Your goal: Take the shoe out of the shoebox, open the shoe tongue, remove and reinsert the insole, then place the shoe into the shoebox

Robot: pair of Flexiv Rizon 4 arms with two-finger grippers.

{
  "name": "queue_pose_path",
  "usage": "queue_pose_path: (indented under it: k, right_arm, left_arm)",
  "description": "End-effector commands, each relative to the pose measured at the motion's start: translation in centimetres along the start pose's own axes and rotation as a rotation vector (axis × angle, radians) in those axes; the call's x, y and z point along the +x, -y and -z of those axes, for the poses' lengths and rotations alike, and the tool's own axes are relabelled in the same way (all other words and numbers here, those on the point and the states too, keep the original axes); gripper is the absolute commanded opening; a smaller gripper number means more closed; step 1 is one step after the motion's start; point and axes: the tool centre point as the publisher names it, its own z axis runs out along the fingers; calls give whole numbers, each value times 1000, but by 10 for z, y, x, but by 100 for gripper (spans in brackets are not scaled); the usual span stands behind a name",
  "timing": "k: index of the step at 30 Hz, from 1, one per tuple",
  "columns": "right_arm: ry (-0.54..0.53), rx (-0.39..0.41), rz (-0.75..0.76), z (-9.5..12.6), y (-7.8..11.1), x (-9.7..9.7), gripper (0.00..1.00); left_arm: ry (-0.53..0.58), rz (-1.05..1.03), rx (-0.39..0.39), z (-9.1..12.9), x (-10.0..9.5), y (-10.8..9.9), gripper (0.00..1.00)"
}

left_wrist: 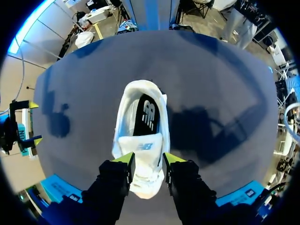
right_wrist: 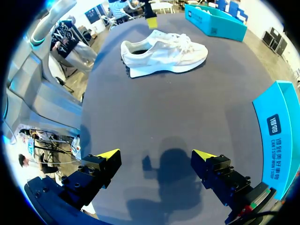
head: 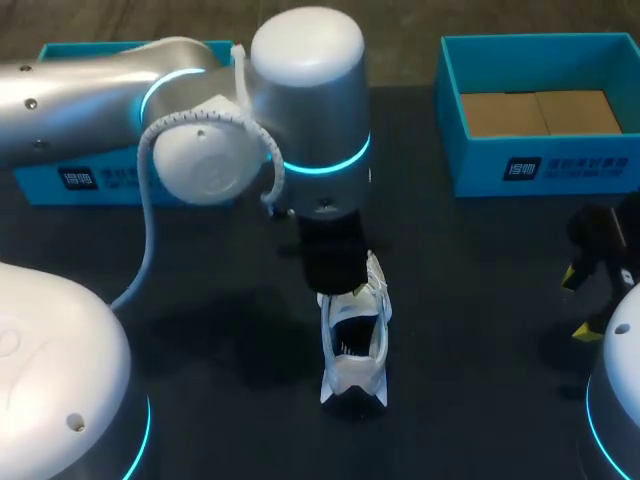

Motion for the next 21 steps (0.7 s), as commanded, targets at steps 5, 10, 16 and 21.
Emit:
queue_pose_path:
  k: [5,10,16,21]
  right_arm:
    - [2,2,-1,0,0,1,100]
    - [2,2,-1,0,0,1,100]
    - [2,2,-1,0,0,1,100]
    - [2,2,-1,0,0,1,100]
  left_arm:
    - [0,-29,21,-38,-7,2,36]
    - [3,-41,21,-40,-6,7,33]
    - [31,-49,-11,-18,-4,7,34]
    - [24,-53,9,-27,-7,5,35]
